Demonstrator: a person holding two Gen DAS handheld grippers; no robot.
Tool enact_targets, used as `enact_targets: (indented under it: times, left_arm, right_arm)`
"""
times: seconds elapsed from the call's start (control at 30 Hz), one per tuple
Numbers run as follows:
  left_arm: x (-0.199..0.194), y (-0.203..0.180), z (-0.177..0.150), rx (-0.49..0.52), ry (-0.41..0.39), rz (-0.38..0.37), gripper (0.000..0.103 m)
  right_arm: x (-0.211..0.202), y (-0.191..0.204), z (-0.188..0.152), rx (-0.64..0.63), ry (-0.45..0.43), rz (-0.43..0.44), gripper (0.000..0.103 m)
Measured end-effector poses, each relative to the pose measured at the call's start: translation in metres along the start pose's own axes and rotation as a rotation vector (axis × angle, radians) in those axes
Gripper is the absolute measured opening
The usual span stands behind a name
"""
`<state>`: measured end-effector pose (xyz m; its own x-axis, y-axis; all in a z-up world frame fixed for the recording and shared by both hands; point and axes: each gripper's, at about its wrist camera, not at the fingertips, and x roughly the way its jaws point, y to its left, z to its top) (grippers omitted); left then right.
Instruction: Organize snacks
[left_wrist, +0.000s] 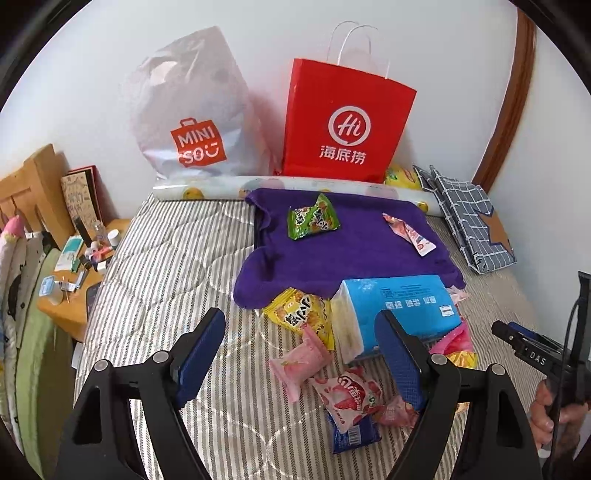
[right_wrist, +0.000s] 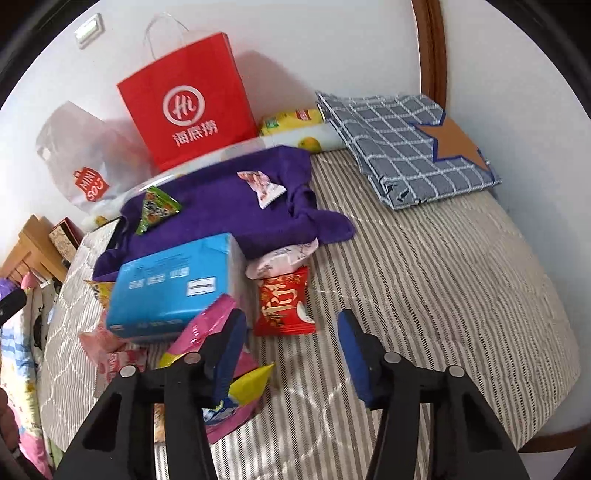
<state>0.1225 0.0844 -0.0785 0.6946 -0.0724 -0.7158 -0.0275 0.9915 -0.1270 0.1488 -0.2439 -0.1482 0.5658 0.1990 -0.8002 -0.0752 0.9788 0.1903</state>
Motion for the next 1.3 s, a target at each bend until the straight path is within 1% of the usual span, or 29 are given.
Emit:
enact_targets:
  times: [0.3, 0.5, 0.6, 0.87, 0.97, 1.03, 1.07, 1.13, 1.2, 1.3]
  left_arm:
    - [0.030, 0.010, 0.013, -0.022, 0.038, 0.009, 0.083]
    - [0.051, 0.014, 0.017, -0.012, 0.066, 0.040, 0.083]
    - [0.058, 0.017, 0.018, -0.012, 0.082, 0.043, 0.083]
    - [0.067, 0.019, 0.019, -0.009, 0.106, 0.034, 0.083]
    - [0.068, 0.019, 0.018, -0.006, 0.115, 0.031, 0.083]
    - [0.067, 0.019, 0.017, -0.007, 0.115, 0.032, 0.083]
    - [0.067, 0.019, 0.017, -0.008, 0.116, 0.032, 0.083]
    - [0.065, 0.019, 0.016, -0.010, 0.117, 0.027, 0.083]
    - [0.062, 0.019, 0.015, -0.013, 0.113, 0.025, 0.083]
    - [0.057, 0.020, 0.013, -0.023, 0.110, 0.023, 0.083]
  right_arm:
    - [0.045, -0.013, 0.027, 0.023, 0.054, 0.021, 0.048]
    - [0.077, -0.018, 0.047, 0.055, 0.092, 0.056, 0.048]
    - [0.091, -0.014, 0.052, 0.048, 0.118, 0.078, 0.048]
    - [0.118, -0.005, 0.055, 0.022, 0.182, 0.090, 0.049]
    - [0.117, -0.007, 0.055, 0.038, 0.175, 0.107, 0.041]
    - [0.113, -0.008, 0.057, 0.048, 0.164, 0.112, 0.030]
    - [0.110, -0.010, 0.057, 0.060, 0.159, 0.119, 0.028]
    - [0.104, -0.014, 0.059, 0.085, 0.155, 0.156, 0.018]
    - [0.098, -0.016, 0.059, 0.098, 0.152, 0.187, 0.015]
    - [0.084, -0.015, 0.057, 0.097, 0.130, 0.192, 0.013]
